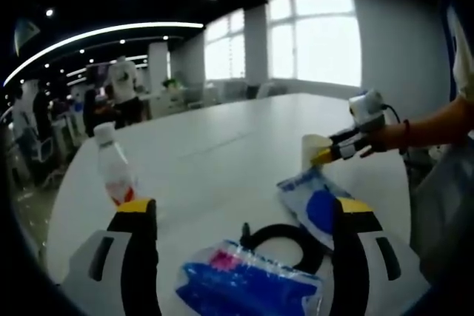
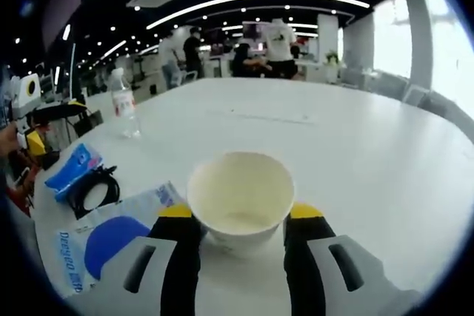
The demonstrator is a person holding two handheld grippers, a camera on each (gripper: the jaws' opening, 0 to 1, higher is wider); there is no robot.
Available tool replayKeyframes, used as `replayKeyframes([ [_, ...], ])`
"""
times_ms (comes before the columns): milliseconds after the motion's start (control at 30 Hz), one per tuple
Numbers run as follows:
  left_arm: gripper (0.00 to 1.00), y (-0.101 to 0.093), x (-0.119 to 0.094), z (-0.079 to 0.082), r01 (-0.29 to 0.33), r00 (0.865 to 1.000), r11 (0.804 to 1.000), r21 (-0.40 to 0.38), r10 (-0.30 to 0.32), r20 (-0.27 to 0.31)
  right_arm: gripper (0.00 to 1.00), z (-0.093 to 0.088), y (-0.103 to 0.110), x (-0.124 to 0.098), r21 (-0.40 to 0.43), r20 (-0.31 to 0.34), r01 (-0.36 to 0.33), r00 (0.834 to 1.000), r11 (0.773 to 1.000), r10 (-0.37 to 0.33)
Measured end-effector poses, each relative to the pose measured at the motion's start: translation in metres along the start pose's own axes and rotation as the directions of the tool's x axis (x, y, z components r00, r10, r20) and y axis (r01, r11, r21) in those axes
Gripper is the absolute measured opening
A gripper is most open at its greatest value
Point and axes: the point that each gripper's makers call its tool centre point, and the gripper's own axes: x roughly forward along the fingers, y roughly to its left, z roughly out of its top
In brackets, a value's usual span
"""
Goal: Arrange the tabletop items into an orderly group along one side of the table until the central work area is clear of visible clutter.
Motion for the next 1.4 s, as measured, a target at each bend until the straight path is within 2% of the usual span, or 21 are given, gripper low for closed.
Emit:
replayKeyframes([
  [433,0.95,-0.001,0.001,0.000,0.004,1.000,1.000,0.001,-0.004,-0.004,0.41,0.009,-0.003,-0.006,-0.012,0.023,0.013,1.000,1.000,-0.013],
  [600,0.95,-0.001,0.001,0.000,0.005,1.000,1.000,0.001,-0.005,-0.006,0.41,0.012,-0.001,-0.009,0.010,0.012,0.008,1.000,1.000,-0.008],
  [767,0.95,-0.002,0.001,-0.001,0.010,1.000,1.000,0.002,-0.010,-0.008,0.40,0.016,0.004,-0.011,-0.019,0.005,-0.005,1.000,1.000,0.005],
  [1067,0.95,-0.001,0.001,-0.001,0.009,1.000,1.000,0.001,-0.009,-0.010,0.40,0.031,0.003,-0.017,-0.044,0.036,0.010,0.999,0.999,-0.008],
  [1400,0.95,-0.003,0.001,-0.002,0.013,1.000,1.000,0.007,-0.013,-0.012,0.40,0.051,0.015,-0.025,-0.047,0.056,-0.017,0.998,0.999,0.019],
])
